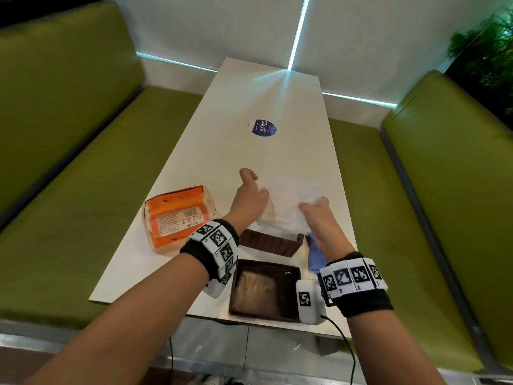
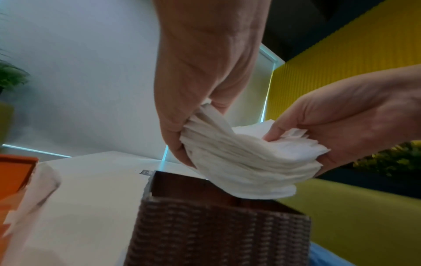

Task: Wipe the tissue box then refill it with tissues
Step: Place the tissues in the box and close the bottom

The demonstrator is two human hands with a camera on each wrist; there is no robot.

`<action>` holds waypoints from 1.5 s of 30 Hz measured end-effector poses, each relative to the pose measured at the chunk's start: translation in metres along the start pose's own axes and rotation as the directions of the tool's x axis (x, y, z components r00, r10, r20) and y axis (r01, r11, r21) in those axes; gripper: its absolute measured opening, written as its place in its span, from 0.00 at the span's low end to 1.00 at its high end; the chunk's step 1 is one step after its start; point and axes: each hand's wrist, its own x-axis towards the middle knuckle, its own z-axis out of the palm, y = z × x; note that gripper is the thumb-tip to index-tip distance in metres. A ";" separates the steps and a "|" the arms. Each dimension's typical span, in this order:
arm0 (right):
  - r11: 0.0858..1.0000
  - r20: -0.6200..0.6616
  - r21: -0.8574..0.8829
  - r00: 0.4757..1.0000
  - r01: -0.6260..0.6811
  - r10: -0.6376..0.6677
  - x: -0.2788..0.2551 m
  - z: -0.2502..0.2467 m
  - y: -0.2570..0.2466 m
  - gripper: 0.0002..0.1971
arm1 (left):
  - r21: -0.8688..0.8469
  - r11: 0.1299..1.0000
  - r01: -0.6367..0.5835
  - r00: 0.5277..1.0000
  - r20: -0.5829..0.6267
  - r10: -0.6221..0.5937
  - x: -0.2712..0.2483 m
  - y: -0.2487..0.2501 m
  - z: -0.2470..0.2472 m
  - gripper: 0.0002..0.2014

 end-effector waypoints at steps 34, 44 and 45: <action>0.673 0.103 -0.696 0.962 0.252 -0.254 0.014 0.047 0.038 0.27 | 0.578 0.812 0.086 0.910 0.285 -0.300 0.006 -0.044 0.027 0.33; 0.314 0.344 -0.802 0.822 0.508 -0.454 0.022 0.032 0.041 0.28 | 0.651 0.675 -0.349 0.935 0.294 0.199 -0.003 -0.042 0.012 0.25; 0.285 0.396 -0.800 0.821 0.528 -0.412 0.025 0.032 0.043 0.25 | 0.650 0.664 -0.369 0.919 0.361 0.158 0.000 -0.042 0.012 0.25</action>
